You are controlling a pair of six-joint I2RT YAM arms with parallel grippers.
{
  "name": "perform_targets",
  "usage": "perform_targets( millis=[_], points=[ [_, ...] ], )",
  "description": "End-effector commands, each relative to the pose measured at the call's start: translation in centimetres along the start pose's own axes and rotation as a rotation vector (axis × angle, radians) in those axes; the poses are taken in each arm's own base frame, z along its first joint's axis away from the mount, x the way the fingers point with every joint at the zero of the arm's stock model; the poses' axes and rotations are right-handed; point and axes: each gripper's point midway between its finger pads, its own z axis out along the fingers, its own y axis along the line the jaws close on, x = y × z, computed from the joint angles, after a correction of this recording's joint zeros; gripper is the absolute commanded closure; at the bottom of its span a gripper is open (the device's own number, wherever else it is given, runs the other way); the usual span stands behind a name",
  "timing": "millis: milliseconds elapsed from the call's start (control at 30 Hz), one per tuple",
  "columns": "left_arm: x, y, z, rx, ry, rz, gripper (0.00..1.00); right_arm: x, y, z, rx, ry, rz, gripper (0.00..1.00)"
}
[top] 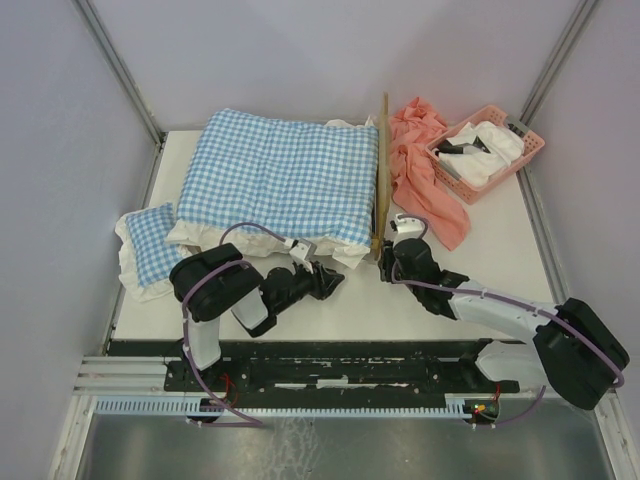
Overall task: Set up the pet bed
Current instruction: Tie the ropes to the bed frame.
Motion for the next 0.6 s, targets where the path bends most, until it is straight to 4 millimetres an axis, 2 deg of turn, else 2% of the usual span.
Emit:
perform_targets(
  millis=[0,400,567],
  points=[
    [-2.1,-0.1,1.0,-0.008,-0.064,0.106,0.58,-0.7,-0.1,0.9,0.016,-0.030,0.000,0.54],
    [-1.3,-0.5,2.1,-0.022,-0.035,0.195,0.57,0.2,-0.6,1.7,0.019,-0.028,0.056,0.54],
    [-0.8,0.8,2.2,-0.106,-0.012,0.233,0.57,0.1,-0.9,1.3,0.030,-0.041,0.064,0.54]
  ],
)
